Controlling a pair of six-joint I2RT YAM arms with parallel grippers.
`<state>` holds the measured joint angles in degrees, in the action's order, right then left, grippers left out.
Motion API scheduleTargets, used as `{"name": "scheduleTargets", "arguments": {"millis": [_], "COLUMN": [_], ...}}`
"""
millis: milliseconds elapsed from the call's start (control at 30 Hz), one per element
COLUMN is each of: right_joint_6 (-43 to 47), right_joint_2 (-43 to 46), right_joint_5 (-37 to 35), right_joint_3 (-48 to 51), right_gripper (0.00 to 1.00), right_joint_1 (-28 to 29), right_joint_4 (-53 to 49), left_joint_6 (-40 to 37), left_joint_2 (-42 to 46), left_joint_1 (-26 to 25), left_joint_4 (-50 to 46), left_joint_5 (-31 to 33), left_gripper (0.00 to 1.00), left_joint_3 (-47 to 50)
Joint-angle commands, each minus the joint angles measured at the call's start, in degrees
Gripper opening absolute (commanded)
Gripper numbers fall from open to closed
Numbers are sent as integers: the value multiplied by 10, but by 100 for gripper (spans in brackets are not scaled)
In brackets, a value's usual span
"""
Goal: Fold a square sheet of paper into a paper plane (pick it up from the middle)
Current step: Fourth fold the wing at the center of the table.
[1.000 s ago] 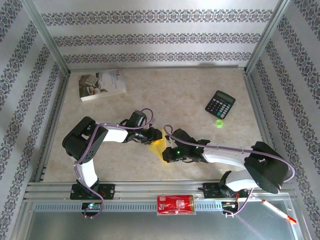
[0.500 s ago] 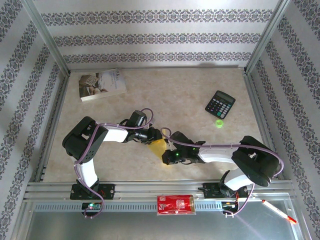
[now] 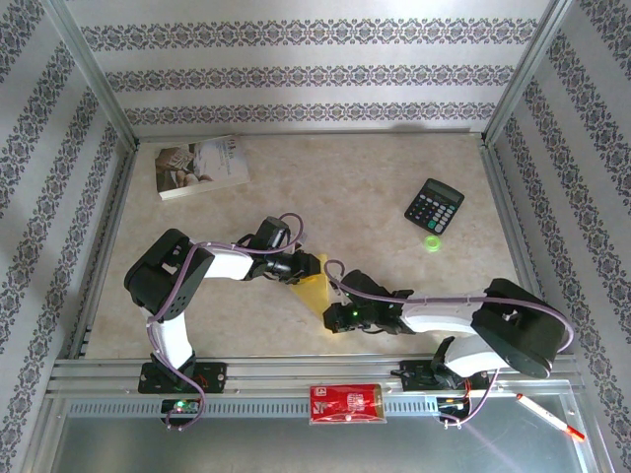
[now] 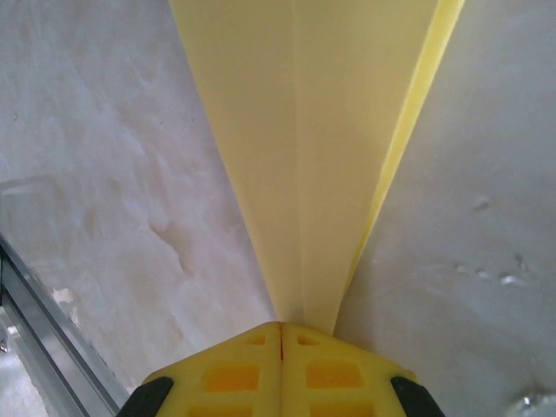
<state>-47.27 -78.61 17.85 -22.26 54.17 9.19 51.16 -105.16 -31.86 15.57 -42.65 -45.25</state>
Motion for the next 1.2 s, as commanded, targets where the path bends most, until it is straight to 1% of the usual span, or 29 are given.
{"name": "scheduleTargets", "arguments": {"millis": [0, 100, 200, 333, 567, 667, 867, 1167], "right_joint_6": [-11, -6, -5, 7, 28, 29, 26, 11], "right_joint_2": [17, 38, 57, 60, -11, -43, -86, -108], "right_joint_5": [2, 1, 9, 12, 29, 34, 40, 34], "right_joint_3": [20, 9, 1, -24, -75, -82, -62, -23], "right_gripper": [0, 0, 1, 1, 1, 1, 0, 0], "right_joint_1": [10, 0, -24, -42, -56, -56, -62, -63], "right_joint_4": [-60, -67, -57, -53, -29, -16, 11, 32], "left_joint_6": [-23, -22, -23, -24, -24, -25, -25, -20], "left_joint_2": [-37, -37, -37, -37, -38, -38, -38, -29], "left_joint_1": [7, 7, 7, 7, 7, 7, 7, 7], "left_joint_4": [-62, -62, -62, -63, -63, -64, -64, -65], "left_joint_5": [69, 68, 68, 68, 67, 67, 65, 57], "left_gripper": [31, 31, 31, 31, 31, 31, 31, 31], "left_joint_3": [13, 14, 14, 13, 12, 11, 10, -1]}}
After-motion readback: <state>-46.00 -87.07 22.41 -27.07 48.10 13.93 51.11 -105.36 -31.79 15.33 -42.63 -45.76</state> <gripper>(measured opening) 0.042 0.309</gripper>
